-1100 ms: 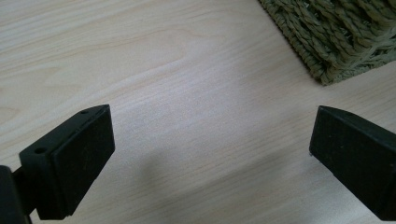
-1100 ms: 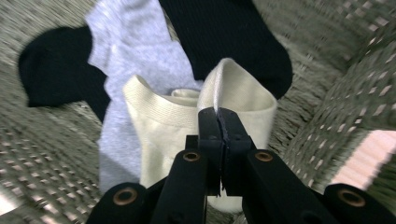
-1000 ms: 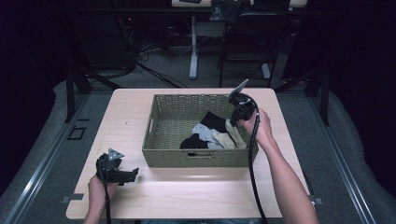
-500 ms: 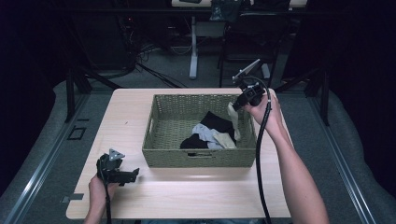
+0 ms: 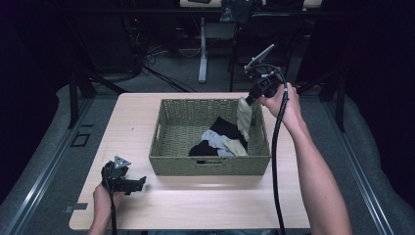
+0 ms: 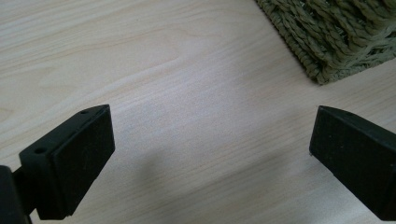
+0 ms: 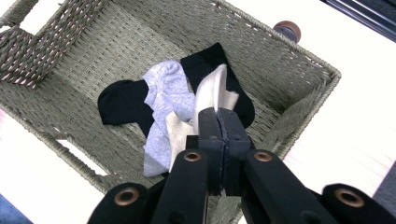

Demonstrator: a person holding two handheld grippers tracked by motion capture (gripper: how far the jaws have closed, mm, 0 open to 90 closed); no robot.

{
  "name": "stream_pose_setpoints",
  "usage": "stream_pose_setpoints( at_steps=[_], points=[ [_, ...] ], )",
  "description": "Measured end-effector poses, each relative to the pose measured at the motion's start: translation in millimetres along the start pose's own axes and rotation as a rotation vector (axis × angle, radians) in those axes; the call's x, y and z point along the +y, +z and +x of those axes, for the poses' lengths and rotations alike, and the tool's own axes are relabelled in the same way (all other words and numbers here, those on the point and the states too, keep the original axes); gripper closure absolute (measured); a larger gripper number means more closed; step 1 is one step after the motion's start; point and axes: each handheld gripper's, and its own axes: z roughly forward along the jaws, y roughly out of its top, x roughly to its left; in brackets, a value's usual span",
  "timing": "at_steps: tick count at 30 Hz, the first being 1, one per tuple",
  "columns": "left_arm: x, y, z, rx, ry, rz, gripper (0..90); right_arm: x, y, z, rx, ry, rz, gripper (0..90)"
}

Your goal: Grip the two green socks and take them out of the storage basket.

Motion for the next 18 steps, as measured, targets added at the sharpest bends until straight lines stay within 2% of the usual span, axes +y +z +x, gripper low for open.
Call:
stream_pose_setpoints(
  at_steps=[9, 18],
  points=[
    [0.1, 0.1, -0.2, -0.001, 0.001, 0.001, 0.2, 14.1, -18.5, 6.7, -0.01, -0.018, -0.002, 89.6],
    [0.2, 0.6, 0.1, -0.003, 0.002, 0.001, 0.2, 22.3, -36.4, 7.8, -0.019, -0.014, -0.02, 89.6]
  ],
)
